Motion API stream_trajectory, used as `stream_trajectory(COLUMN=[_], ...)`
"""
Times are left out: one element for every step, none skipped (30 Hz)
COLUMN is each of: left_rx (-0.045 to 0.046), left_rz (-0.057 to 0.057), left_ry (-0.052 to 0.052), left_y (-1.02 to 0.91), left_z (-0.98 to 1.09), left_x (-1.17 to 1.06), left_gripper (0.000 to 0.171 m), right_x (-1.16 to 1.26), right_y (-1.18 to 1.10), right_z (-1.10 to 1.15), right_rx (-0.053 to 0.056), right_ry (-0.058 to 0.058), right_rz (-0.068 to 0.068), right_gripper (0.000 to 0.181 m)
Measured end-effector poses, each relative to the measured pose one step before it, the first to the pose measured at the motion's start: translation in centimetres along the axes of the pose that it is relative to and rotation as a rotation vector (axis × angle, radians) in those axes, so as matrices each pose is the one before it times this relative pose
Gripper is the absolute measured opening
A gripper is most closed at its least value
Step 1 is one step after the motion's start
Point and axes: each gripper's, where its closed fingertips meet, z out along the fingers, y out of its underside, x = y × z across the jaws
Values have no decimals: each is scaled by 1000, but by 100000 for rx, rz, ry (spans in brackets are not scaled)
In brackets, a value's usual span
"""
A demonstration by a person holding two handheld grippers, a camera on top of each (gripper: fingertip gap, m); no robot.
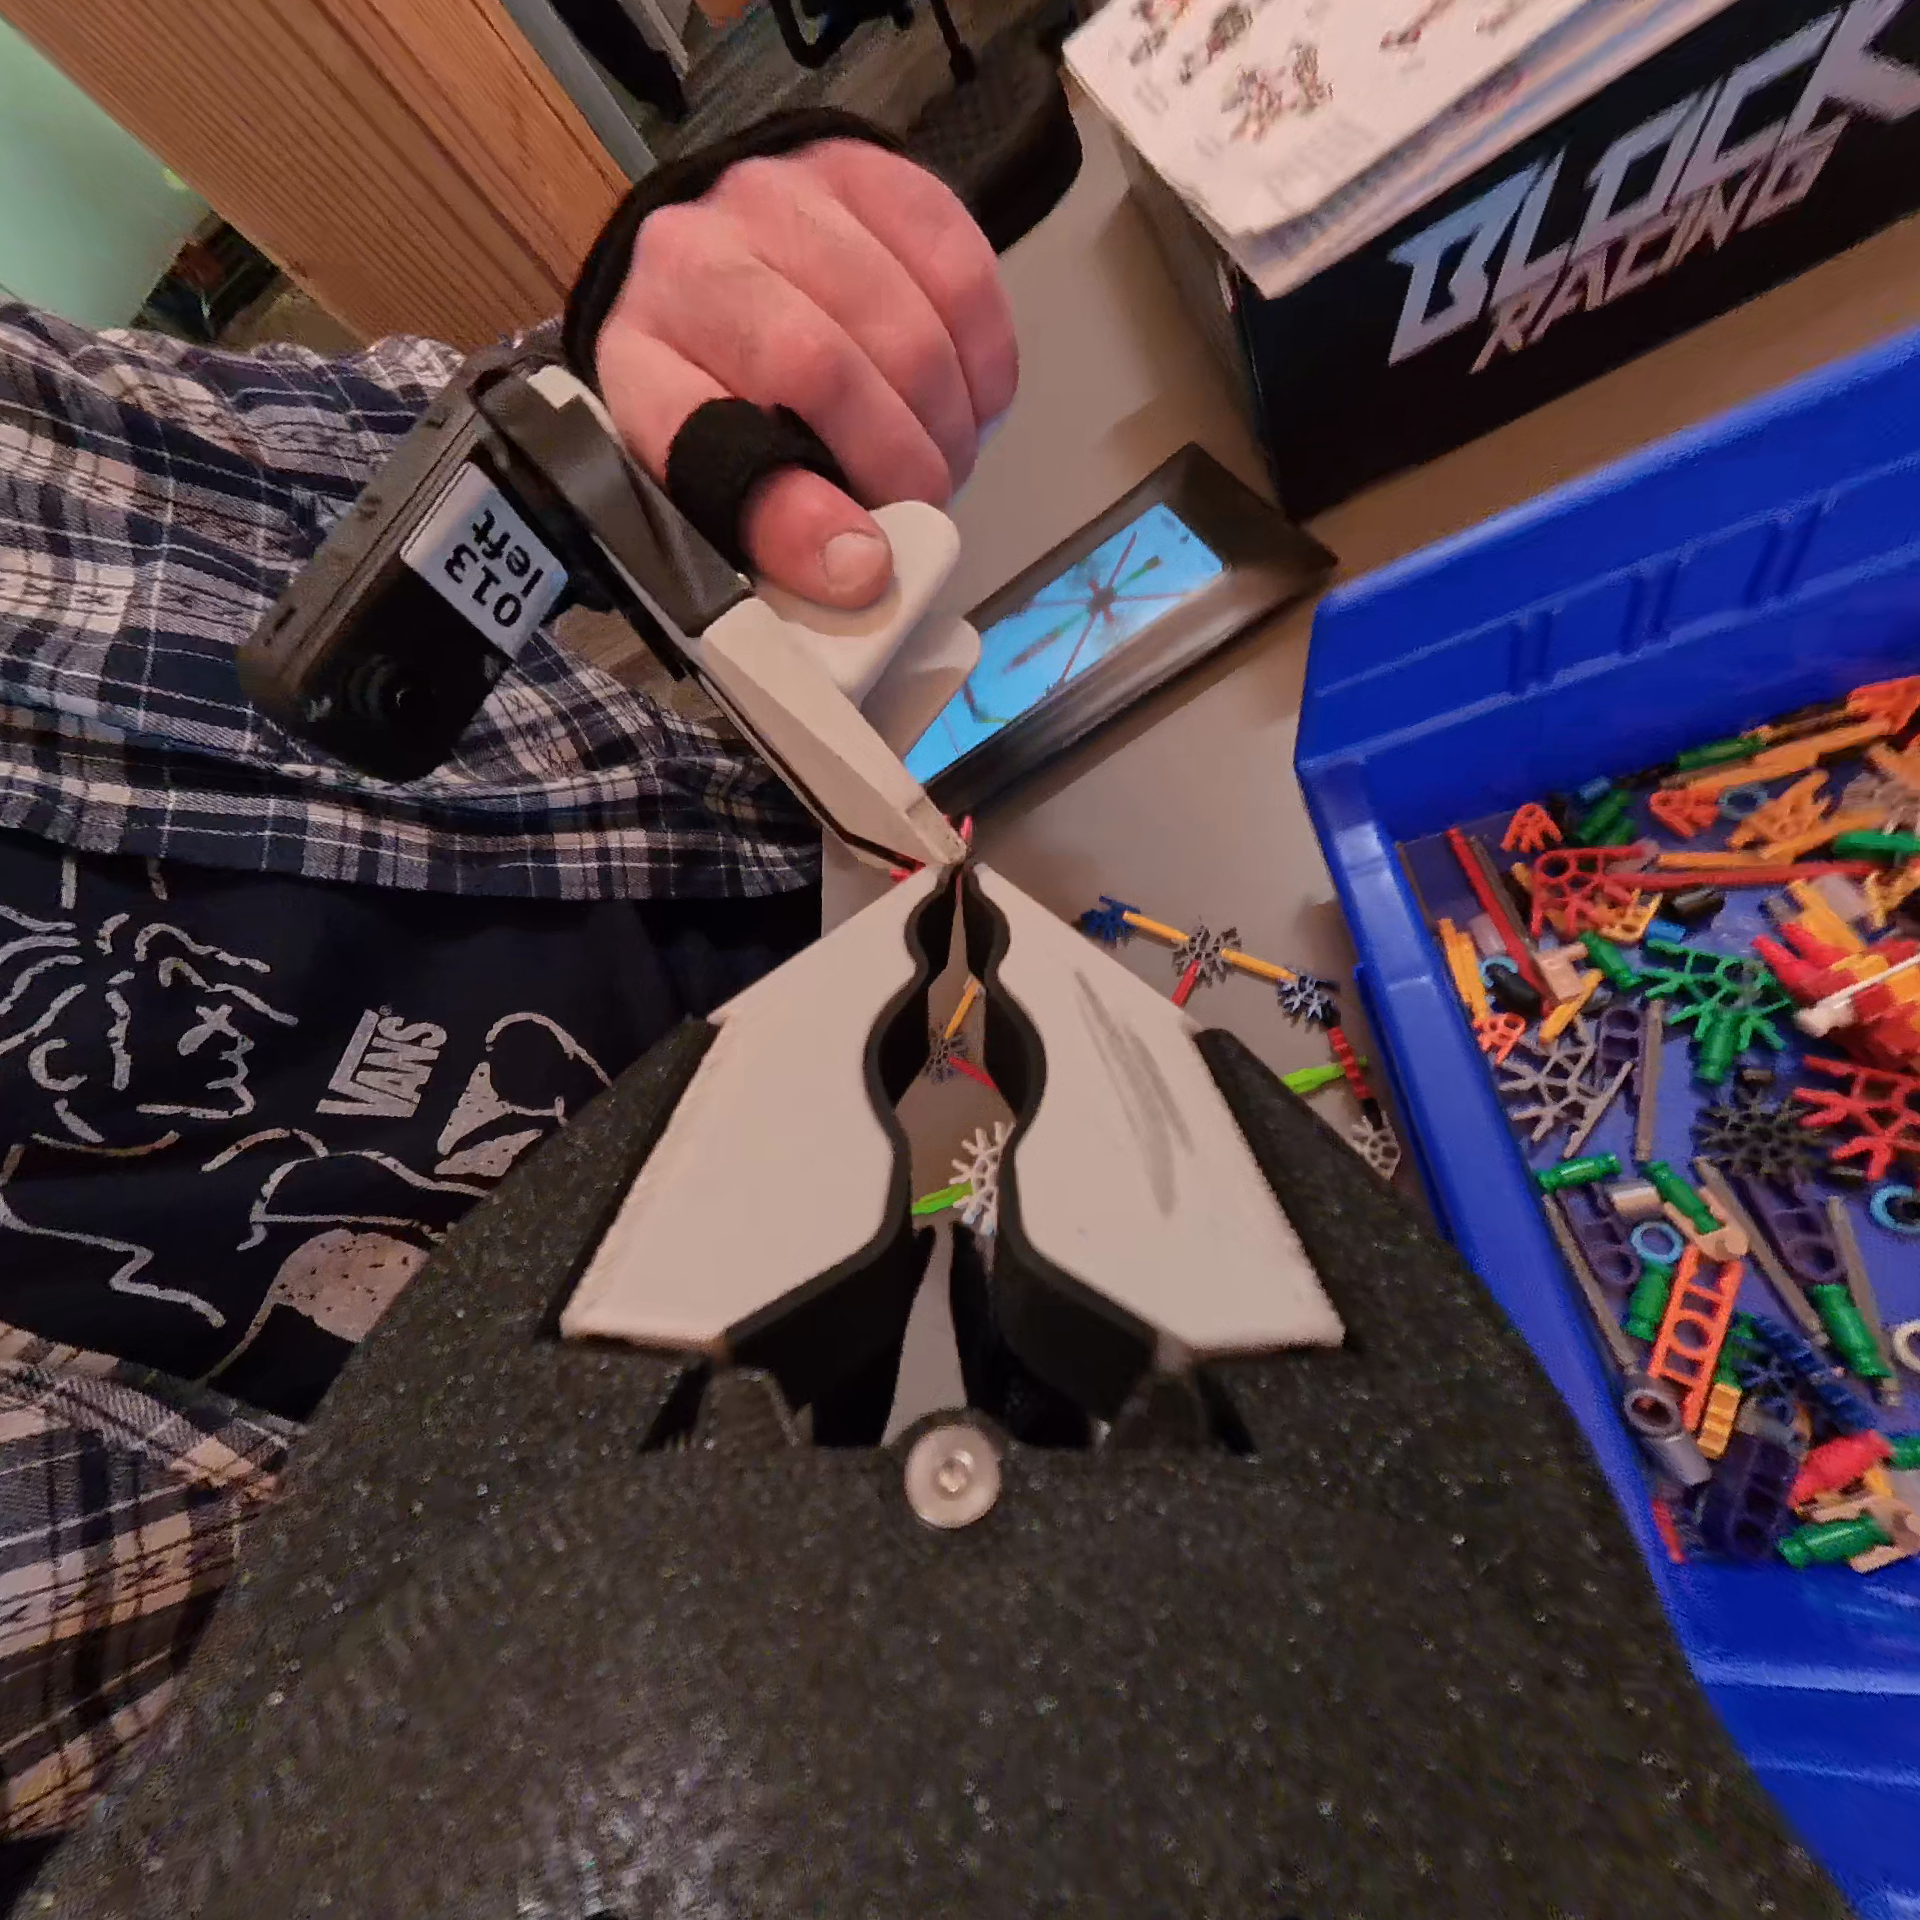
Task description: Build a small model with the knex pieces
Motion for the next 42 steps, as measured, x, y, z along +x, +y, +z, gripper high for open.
stream_trajectory(left_rx=[47, -76, -36, -45, 452, 1055, 1028, -17, 559, 1187, 499, 682, 1168, -99, -448, 573, -228, -1019, -22, 214, -53, 412, 777, 217, 209, 592, 319, 179, 222, -852, -1413, -1282, -264, 265, -216, -670, -270, 457, 407, 42, -471, -245], left_rz=[-3914, -3648, -3477, -5372, -6699, -6239, -5245, -6034, -5260, -4209, -4275, -3673, -3033, -3110, -2467, -1415, -2017, -1990, -1237, -1991, -2538, -2192, -1993, -2401, -1966, -1242, -1147, -970, -493, -433, -1212, -944, 72, 672, 672, 252, 591, 549, 63, 408, 1001, 757], left_ry=[2080, 2400, 2034, 3319, 3841, 2402, 2181, 4042, 2508, 1653, 2579, 2343, 1557, 2673, 2974, 1219, 1572, 2614, 948, 558, 2049, 1910, 797, 1414, 2169, 1305, 1103, 1399, 788, 75, -851, -387, 998, 1460, 842, -122, -255, -104, 347, 285, -66, -28], left_y=[131, 167, 167, 152, 90, -1, 1, 127, 25, -80, 13, -58, -152, 18, 67, -84, 31, 177, 50, 38, 109, 54, -2, 66, 44, -29, -20, -13, -27, 131, 213, 195, 48, -29, 12, 38, -43, -167, -176, -115, -1, -16], left_z=[-129, -145, -185, -190, -193, -209, -216, -127, -130, -128, -78, -64, -60, 15, 54, 22, 61, 110, 87, 83, 105, 98, 61, 86, 84, 71, 97, 108, 98, 135, 163, 153, 122, 84, 115, 144, 127, 109, 91, 80, 61, 44], left_x=[-164, -101, -154, -48, -28, -205, -195, 37, -145, -221, -78, -48, -88, 106, 227, 72, 100, 264, 50, -54, 114, 82, -82, -33, 108, 34, 20, 75, 26, -86, -246, -154, 118, 257, 189, 26, 24, 38, 80, 69, 18, 17], left_gripper=[1, 1, 1, 1, 1, 1, 1, 1, 2, 1, 1, 1, 1, 1, 2, 1, 2, 2, 2, 1, 2, 2, 2, 2, 2, 2, 2, 2, 2, 2, 2, 2, 2, 2, 2, 2, 2, 2, 2, 2, 2, 2], right_x=[101, 352, 102, 80, 393, 250, -176, -221, -140, -180, 11, 94, -108, -83, 39, -99, -185, -121, -59, -172, -96, -20, -55, -17, 115, 53, -97, -99, -76, -43, -210, -101, -55, -61, -94, -143, -197, -167, -140, -119, -142, -47], right_y=[-376, -468, -651, -676, -251, -85, -325, -439, -243, -156, -214, -27, 153, 133, 210, 284, 272, 248, 283, 207, 75, 90, 115, 104, 103, 103, 54, 53, 87, 110, 32, -43, 40, 145, 127, 145, 162, 194, 183, 88, -31, 59], right_z=[-71, -143, -244, -311, -266, -198, -193, -162, -82, -31, -1, 82, 156, 179, 196, 195, 173, 160, 121, 77, 24, 9, 15, 9, 5, 6, 31, 39, 62, 36, 1, -44, -57, -30, -4, 65, 118, 153, 156, 120, 31, -18], right_rx=[565, 865, 2070, 2148, -664, -1782, 105, 864, -441, -816, 27, -849, -1599, -1066, -1232, -1315, -884, -573, -675, -296, 416, 333, 45, 170, 182, -111, -38, -105, -509, -694, -181, 427, -164, -863, -674, -736, -756, -863, -583, -32, 674, 146], right_ry=[2127, 4331, 3056, 3369, 5746, 5040, 2614, 2341, 2604, 2212, 3217, 3307, 1543, 1431, 1979, 848, 40, 296, 521, -281, 186, 371, -202, 9, 888, 486, -337, -161, 93, 216, -819, -233, -142, -285, -378, -1040, -1515, -1238, -940, -740, -771, 44], right_rz=[-2355, -2917, -3183, -3877, -4566, -5089, -5119, -4595, -4357, -4618, -4387, -3388, -2455, -1797, -1440, -1075, -604, -528, -364, -296, -205, 199, 479, 143, -119, -10, -79, -383, -647, -801, -866, -307, 284, 127, 45, 857, 1163, 681, 288, 294, 295, 23], right_gripper=[3, 6, 9, 9, 11, 14, 15, 14, 15, 15, 15, 15, 15, 15, 15, 15, 15, 15, 15, 15, 15, 14, 15, 14, 15, 15, 15, 15, 15, 15, 16, 16, 16, 16, 16, 16, 15, 11, 8, 6, 3, 3])
